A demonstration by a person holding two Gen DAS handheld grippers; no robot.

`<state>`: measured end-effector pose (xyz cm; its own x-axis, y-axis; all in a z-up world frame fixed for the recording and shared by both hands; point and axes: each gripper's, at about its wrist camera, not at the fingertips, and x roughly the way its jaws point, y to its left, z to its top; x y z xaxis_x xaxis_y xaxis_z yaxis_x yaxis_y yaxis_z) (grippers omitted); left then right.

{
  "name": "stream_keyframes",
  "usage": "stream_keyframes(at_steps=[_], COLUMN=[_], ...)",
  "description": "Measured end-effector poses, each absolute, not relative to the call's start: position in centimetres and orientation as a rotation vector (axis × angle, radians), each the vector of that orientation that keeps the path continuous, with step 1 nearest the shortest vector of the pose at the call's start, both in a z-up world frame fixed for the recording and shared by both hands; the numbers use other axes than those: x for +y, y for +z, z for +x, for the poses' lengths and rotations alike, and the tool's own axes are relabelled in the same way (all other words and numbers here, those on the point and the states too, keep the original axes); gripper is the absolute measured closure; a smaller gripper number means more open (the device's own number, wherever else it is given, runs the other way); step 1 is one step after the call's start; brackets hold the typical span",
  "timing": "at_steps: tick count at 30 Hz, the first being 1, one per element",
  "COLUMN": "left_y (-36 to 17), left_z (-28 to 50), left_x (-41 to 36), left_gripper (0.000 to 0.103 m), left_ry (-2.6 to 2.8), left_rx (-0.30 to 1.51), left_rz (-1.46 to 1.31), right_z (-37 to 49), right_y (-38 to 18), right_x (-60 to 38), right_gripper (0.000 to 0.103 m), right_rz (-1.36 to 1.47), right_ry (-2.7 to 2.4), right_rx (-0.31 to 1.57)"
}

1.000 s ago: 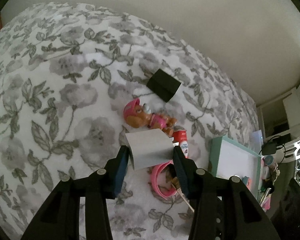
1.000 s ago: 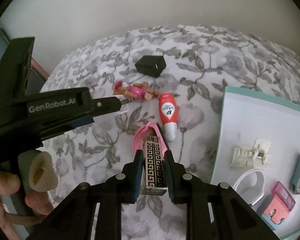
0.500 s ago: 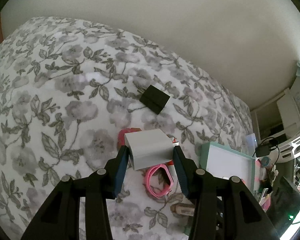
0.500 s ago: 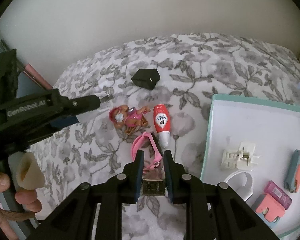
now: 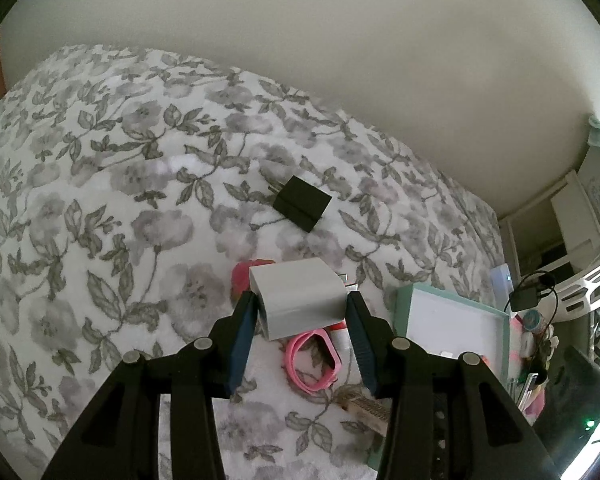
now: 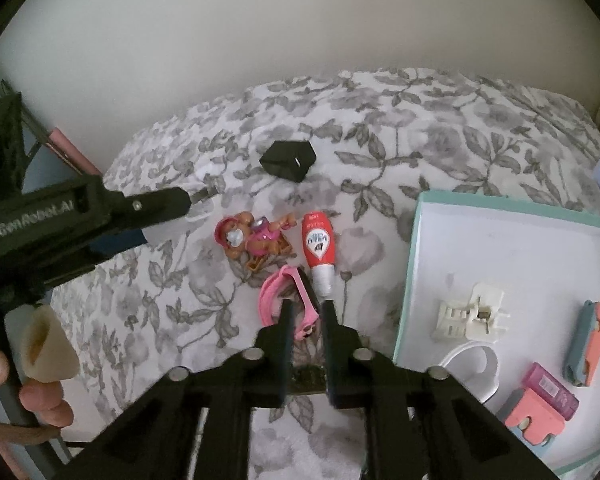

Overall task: Organize rigid objects
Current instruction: 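Lift the gold bar with the right gripper while the left lifts the white charger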

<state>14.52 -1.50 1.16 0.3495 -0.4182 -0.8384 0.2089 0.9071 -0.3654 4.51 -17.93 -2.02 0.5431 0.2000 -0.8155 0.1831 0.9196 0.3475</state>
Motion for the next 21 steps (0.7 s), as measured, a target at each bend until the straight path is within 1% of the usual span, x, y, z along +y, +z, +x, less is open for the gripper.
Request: stream_keyframes(at_steps=[3,11,21], left_y=[1.2,0.9,-2.4], left_z=[14.4,13.9,12.4], left_x=[-1.8,-2.4,-1.6], left_gripper=[0.056,0.056,0.056], left_ry=[-0.413,-0.406,-0.378], left_rx=[1.145,1.161,1.273], left_rz=[-0.198,-0.160,-0.143], right_z=[4.4,4.3,3.7], right_y=[-1.7,-2.5,-5.4], right_x=[-18.0,-17.9,-16.6], right_gripper=[0.091,0.091,0.088], right_rz=[0.416,0.386,0.343], right_ry=[0.010,0.015,0.021], right_rx=[1.003,1.065,1.206])
